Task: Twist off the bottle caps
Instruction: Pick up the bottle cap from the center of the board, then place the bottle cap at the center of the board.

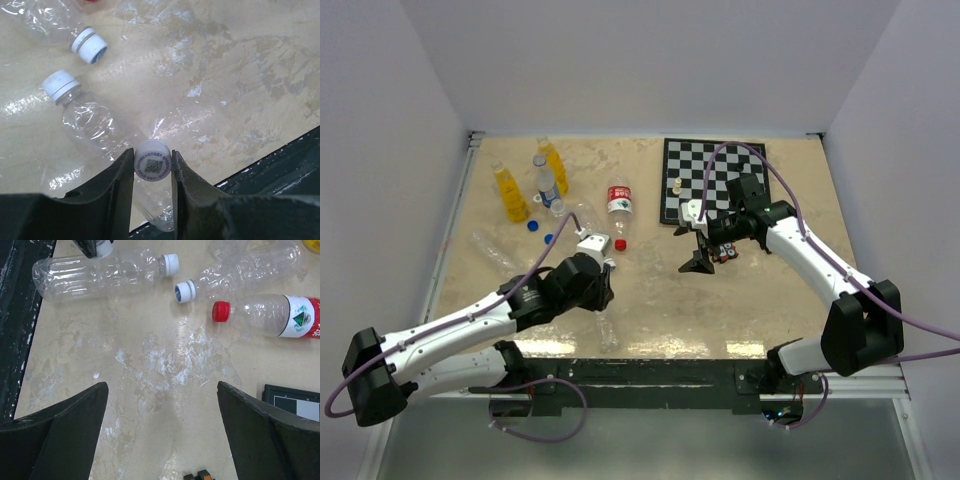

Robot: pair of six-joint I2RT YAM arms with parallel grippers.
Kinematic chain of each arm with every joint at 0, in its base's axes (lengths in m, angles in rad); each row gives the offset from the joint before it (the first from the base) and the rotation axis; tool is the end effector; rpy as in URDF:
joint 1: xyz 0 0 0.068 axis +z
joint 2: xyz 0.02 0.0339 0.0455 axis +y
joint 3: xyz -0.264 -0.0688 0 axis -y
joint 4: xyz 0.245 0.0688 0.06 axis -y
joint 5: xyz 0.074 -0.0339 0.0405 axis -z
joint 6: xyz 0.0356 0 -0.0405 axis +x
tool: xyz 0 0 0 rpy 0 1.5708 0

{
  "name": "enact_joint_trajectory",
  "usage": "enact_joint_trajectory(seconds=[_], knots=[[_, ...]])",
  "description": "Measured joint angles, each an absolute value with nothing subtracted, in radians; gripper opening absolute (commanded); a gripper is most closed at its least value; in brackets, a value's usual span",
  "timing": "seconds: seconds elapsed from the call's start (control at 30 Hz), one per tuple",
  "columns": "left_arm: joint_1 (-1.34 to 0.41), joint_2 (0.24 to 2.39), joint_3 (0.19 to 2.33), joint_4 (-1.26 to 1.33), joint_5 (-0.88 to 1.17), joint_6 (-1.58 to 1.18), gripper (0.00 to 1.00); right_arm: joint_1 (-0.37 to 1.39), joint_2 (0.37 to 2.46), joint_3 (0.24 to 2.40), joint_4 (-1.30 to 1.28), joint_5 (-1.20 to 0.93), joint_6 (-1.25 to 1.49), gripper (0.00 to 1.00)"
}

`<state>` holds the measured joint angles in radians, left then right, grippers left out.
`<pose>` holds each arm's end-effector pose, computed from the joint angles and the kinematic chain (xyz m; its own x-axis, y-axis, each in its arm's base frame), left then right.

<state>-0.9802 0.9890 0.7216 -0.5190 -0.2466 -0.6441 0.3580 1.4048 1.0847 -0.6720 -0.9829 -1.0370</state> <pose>0.1207 -0.1644 0.2504 -0.7412 0.0599 -0.6686 0.3306 0.8994 -0.2860 0.2510 0.1255 0.2753 0.1353 -0.4592 -0.8780 -0.9908 -0.0694 -0.1164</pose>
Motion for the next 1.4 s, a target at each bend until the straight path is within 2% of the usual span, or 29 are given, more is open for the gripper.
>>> enact_joint_trajectory(seconds=[0.67, 1.13, 1.4], knots=[[-0.677, 0.821, 0.536, -0.480, -0.263, -0.670, 0.06, 0.358, 1.405, 1.085, -0.671, -0.983, -1.037, 0.94], [-0.353, 0.966, 0.437, -0.219, -0.266, -0.703, 0.05, 0.358, 1.405, 1.085, -0.672, -0.983, -1.038, 0.94], [-0.207, 1.127, 0.424, -0.081, -0.258, -0.723, 0.07, 0.358, 1.405, 1.085, -0.672, -0.983, -1.038, 0.94]])
